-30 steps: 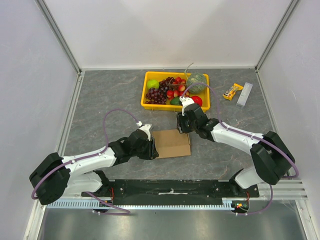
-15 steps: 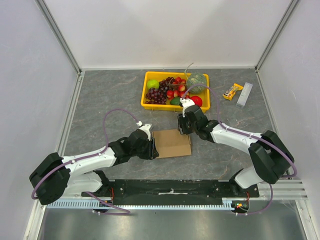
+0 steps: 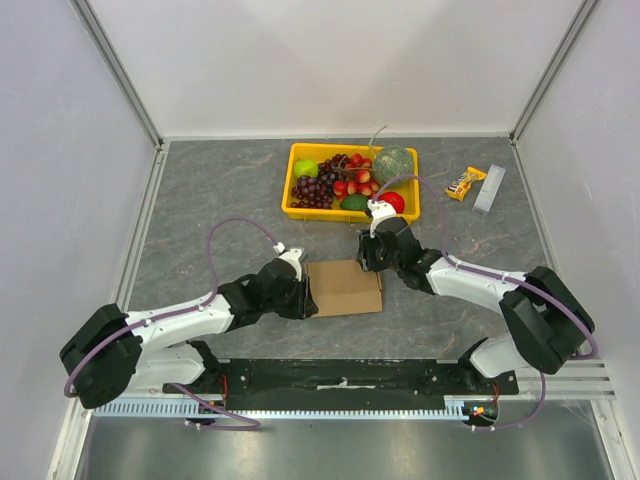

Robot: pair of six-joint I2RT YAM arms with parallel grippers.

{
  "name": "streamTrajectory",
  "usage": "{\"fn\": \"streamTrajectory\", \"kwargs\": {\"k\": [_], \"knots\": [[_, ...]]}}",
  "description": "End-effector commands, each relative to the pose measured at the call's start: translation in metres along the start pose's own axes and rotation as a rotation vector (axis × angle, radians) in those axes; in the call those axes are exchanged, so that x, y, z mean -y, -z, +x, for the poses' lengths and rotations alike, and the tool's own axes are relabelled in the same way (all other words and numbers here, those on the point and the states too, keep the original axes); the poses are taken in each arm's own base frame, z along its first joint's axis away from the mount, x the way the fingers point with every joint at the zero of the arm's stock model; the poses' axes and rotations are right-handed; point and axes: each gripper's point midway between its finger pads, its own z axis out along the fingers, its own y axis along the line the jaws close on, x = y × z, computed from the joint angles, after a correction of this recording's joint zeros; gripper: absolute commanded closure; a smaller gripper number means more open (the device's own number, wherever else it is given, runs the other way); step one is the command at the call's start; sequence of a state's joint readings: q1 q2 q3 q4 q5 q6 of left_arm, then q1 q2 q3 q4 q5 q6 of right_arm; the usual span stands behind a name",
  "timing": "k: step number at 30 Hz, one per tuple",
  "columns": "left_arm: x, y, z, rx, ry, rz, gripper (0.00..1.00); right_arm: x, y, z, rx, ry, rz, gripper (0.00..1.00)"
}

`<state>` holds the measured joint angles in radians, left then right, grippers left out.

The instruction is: Fold the paper box

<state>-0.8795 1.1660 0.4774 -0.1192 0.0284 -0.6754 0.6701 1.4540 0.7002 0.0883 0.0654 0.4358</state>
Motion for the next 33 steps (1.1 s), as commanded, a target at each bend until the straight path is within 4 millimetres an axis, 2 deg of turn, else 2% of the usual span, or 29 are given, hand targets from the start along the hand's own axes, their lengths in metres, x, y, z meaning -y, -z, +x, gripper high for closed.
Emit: {"fn": "streamTrajectory", "kwargs": {"k": [1, 10, 25, 28, 33], "knots": [[0.0076, -0.0027, -0.0073, 0.029, -0.018, 0.029, 0.59, 0.0020, 0.0045, 0.0159, -0.038, -0.013, -0.006, 0.56], [0.0132, -0.0078, -0.0095, 0.028, -0.013, 0.052, 0.67, 0.0021, 0.0049, 0.0185, -0.044, -0.019, -0.009, 0.56], [0.0097, -0.0071, -0.0094, 0.042, -0.005, 0.042, 0.76, 0.0008, 0.0049, 0.0220, -0.056, -0.023, -0.016, 0.57], [0.0082, -0.0069, -0.0106, 0.046, -0.001, 0.035, 0.69, 0.0010, 0.0048, 0.0232, -0.061, -0.020, -0.016, 0.56], [0.0053, -0.0050, -0.0116, 0.057, 0.003, 0.017, 0.52, 0.0019, 0.0053, 0.0248, -0.065, -0.019, -0.013, 0.56]]}}
